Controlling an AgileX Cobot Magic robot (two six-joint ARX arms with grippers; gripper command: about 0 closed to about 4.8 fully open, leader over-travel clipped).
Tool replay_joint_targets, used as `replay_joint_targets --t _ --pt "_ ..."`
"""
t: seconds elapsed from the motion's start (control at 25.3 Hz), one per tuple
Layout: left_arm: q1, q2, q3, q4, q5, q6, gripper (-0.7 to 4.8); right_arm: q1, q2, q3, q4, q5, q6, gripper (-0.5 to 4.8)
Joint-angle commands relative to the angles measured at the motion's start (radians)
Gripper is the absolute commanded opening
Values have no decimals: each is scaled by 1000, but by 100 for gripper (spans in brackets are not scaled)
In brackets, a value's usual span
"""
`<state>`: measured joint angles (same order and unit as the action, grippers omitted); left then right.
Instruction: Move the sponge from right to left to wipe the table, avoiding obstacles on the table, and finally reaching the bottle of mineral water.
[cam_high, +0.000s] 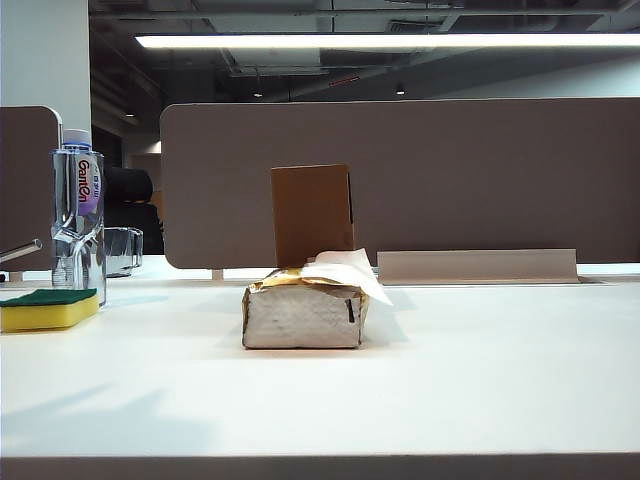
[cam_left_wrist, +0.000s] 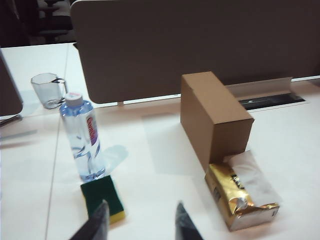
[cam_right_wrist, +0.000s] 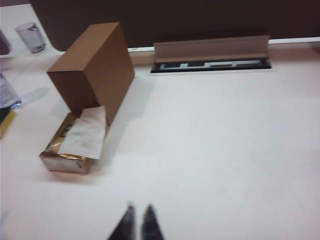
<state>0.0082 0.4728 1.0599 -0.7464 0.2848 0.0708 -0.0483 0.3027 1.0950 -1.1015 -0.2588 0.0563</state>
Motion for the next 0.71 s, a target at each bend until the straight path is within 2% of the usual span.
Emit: replay_joint_targets --t 0.04,0.12,0.28,0.59,0.71 --pt "0 -95 -71 0 -51 -4 143 0 -41 -50 45 17 -4 -6" --pt "0 -142 -101 0 -65 -4 104 0 -68 -88 70 17 2 -6" --pt "0 -205 -141 0 -91 1 87 0 -116 -170 144 17 26 -6" --pt "0 -277 -256 31 -96 0 84 0 -200 -373 294 26 48 -6" --pt "0 -327 -305 48 -136 0 84 0 -233 -410 317 55 49 -6"
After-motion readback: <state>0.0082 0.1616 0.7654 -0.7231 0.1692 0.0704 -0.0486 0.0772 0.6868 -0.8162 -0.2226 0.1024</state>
